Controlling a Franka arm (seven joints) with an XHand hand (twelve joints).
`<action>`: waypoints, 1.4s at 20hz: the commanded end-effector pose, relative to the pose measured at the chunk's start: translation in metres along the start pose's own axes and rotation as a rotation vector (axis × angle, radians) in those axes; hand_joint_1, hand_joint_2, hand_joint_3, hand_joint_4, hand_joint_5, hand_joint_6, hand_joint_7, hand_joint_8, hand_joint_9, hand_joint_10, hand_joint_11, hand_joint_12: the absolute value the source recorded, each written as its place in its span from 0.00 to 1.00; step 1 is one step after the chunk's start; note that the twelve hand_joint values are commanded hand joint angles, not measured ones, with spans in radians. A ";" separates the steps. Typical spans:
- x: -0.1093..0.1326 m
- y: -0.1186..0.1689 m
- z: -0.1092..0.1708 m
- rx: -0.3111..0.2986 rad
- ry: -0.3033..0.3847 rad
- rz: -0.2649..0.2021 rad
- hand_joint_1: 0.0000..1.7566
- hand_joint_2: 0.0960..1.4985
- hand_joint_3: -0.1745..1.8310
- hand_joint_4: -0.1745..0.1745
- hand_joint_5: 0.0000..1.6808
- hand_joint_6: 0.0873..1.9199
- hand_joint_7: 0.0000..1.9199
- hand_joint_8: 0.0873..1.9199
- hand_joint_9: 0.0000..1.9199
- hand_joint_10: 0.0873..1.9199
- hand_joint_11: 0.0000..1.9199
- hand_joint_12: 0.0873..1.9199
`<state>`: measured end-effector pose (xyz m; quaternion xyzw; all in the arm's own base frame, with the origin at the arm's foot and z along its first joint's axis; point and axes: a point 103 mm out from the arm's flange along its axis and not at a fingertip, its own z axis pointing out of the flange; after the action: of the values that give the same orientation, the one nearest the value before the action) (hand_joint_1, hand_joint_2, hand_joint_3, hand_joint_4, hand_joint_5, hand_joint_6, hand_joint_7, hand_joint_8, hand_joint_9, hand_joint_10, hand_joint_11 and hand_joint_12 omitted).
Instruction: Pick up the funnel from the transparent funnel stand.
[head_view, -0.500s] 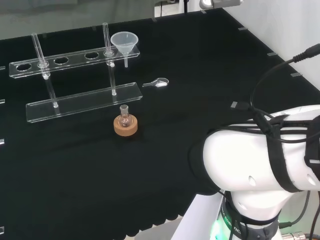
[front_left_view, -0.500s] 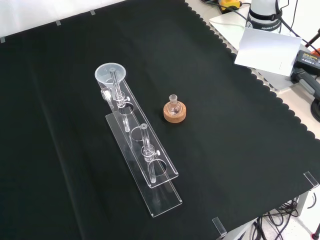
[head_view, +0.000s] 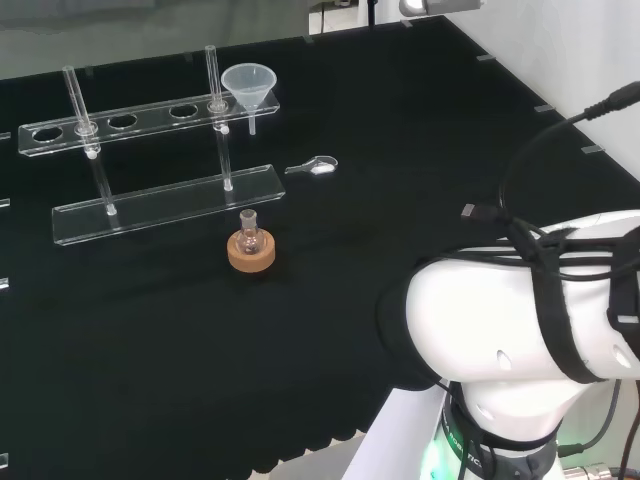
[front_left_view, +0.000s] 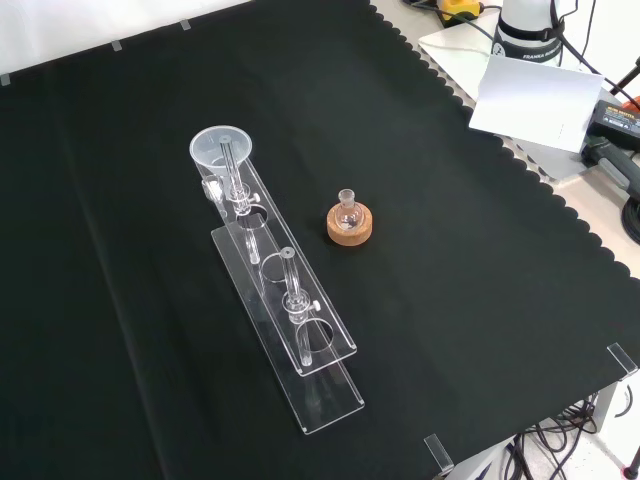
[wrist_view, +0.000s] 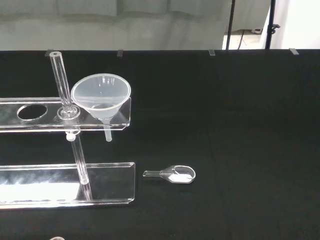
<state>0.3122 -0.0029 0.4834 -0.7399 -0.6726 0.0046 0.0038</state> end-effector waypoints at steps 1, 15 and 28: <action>0.006 0.009 0.002 0.014 -0.011 0.018 0.00 0.80 0.29 0.54 0.07 0.00 0.00 0.05 0.03 0.31 0.02 0.70; 0.044 0.075 0.046 0.075 -0.016 -0.024 0.00 0.81 0.27 0.53 0.08 0.00 0.00 0.06 0.04 0.31 0.02 0.70; 0.076 0.172 0.084 0.183 -0.064 -0.128 0.14 0.71 0.22 0.49 0.07 0.00 0.00 0.20 0.06 0.35 0.00 0.75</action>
<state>0.4391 0.0389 0.4143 -0.7201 -0.6887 0.0684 0.0487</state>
